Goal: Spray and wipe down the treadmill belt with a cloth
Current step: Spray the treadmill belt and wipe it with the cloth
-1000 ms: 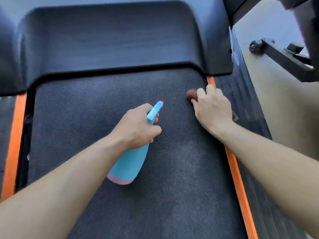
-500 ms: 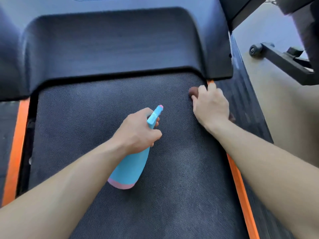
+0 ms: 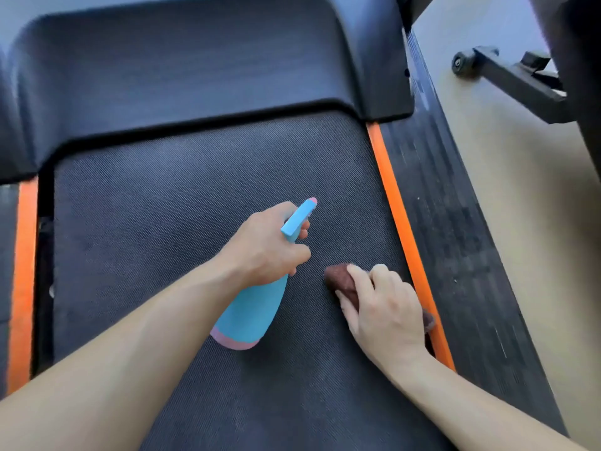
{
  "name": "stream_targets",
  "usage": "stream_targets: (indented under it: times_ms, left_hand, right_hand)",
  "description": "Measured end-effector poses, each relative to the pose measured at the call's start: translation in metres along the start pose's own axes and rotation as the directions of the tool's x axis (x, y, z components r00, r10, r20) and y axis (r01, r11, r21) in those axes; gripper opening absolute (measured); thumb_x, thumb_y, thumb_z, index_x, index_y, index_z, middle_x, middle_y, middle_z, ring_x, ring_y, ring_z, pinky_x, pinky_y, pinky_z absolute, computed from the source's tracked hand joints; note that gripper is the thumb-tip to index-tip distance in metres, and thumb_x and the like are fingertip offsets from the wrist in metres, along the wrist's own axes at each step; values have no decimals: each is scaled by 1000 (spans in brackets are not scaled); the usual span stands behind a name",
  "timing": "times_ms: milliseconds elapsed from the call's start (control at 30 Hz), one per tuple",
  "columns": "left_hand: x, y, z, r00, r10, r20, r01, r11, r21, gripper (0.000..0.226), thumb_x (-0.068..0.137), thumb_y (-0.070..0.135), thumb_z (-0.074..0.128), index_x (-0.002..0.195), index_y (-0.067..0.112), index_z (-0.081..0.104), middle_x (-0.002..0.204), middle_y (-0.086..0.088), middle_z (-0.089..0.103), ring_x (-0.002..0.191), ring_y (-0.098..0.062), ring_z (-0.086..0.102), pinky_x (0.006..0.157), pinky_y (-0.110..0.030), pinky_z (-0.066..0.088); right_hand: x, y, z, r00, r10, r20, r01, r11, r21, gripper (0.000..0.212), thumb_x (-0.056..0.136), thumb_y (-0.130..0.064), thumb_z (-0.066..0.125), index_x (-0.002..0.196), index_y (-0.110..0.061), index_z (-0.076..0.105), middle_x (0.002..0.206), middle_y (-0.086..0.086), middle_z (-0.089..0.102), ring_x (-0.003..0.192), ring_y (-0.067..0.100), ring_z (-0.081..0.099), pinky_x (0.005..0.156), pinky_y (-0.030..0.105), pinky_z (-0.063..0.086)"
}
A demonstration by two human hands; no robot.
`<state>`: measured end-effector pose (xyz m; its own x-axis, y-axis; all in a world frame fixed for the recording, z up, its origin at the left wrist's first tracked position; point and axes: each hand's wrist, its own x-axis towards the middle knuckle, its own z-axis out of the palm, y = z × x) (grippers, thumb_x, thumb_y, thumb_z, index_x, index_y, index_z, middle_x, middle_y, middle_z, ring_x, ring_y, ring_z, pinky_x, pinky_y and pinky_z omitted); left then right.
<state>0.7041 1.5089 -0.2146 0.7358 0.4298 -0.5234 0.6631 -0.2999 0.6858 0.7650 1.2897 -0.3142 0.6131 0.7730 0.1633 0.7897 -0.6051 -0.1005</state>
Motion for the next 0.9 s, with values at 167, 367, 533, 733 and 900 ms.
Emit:
stream_targets:
  times_ms: [167, 367, 533, 733, 900]
  left_hand:
    - [-3, 2, 6, 1000, 0, 5, 0, 1000, 20, 23, 80, 6, 67, 90, 25, 60, 98, 6, 72, 57, -15, 76, 66, -26, 59]
    - [-16, -3, 7, 999, -48, 11, 48, 999, 23, 18, 81, 6, 65, 80, 22, 56, 84, 0, 68, 57, -15, 76, 64, -28, 55]
    - [-17, -14, 4, 998, -70, -5, 70, 997, -28, 18, 83, 4, 65, 90, 20, 61, 97, 1, 72, 56, -15, 76, 65, -21, 54]
    - [-12, -16, -10, 995, -71, -75, 57, 984, -170, 23, 82, 3, 66, 100, 18, 65, 106, -2, 74, 57, -22, 76, 65, -27, 57]
    - [-2, -4, -28, 972, -28, -233, -15, 983, -183, 26, 64, 24, 59, 89, 31, 60, 100, 8, 72, 58, -16, 76, 72, -33, 60]
  right_hand:
    - [-4, 0, 1, 1000, 8, 5, -8, 1000, -2, 43, 90, -45, 62, 118, -13, 67, 92, 10, 54, 74, 32, 54, 60, 42, 42]
    - [2, 3, -4, 1000, 18, 4, -18, 997, 71, 43, 90, -46, 60, 117, -14, 67, 92, 8, 53, 77, 31, 55, 62, 42, 45]
    - [98, 13, 12, 996, 63, -69, -62, 998, 21, 38, 90, -42, 63, 114, -12, 64, 100, 15, 57, 83, 36, 57, 63, 43, 48]
    - [239, 9, 20, 975, 222, -3, -222, 975, 16, 38, 99, -43, 54, 124, -15, 57, 127, 13, 52, 112, 37, 52, 82, 45, 46]
    - [147, -1, 18, 997, 72, -30, -71, 997, 9, 49, 97, -43, 50, 135, -12, 56, 120, 19, 56, 89, 38, 55, 75, 45, 48]
